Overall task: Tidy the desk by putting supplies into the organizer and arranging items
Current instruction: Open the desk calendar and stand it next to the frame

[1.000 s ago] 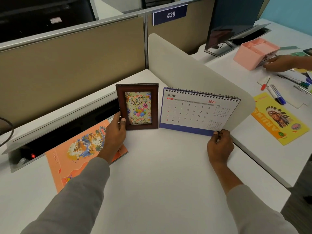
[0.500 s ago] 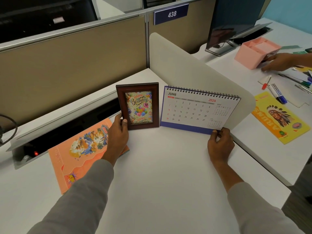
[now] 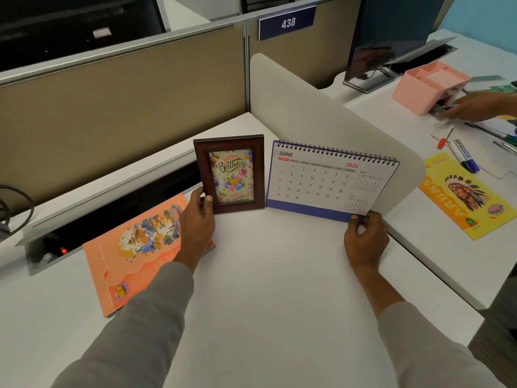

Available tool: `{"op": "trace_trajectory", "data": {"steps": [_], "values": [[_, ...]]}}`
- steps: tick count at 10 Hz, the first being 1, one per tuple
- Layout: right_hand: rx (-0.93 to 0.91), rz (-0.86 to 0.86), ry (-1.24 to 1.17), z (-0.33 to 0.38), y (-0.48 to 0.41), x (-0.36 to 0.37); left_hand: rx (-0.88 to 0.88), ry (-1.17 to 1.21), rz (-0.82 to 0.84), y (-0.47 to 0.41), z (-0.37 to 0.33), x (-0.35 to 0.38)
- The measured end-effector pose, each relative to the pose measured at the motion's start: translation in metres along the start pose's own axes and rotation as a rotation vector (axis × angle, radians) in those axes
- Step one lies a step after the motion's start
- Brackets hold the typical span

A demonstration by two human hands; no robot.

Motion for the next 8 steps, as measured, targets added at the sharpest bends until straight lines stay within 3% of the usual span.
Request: {"op": "trace_trajectory", "data": {"steps": [5,8], "values": [[0.011,0.027,0.000,0.002,0.001,0.000,-0.051,0.071,0.097,-0.007,0.003,-0.002],[0.037,0.014,-0.131,0.017,0.003,-0.011,-0.010,0.099,-0.011,-0.004,-0.001,-0.022]]}}
Point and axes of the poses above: each hand's wrist, its own y-axis away from the middle knuckle, its own x-axis out of the palm, z = x × y, the point moved 1 cm from there along -y, towards the middle knuckle, and after that the axes turned 5 degrees about -z, right-handed, at the moved point
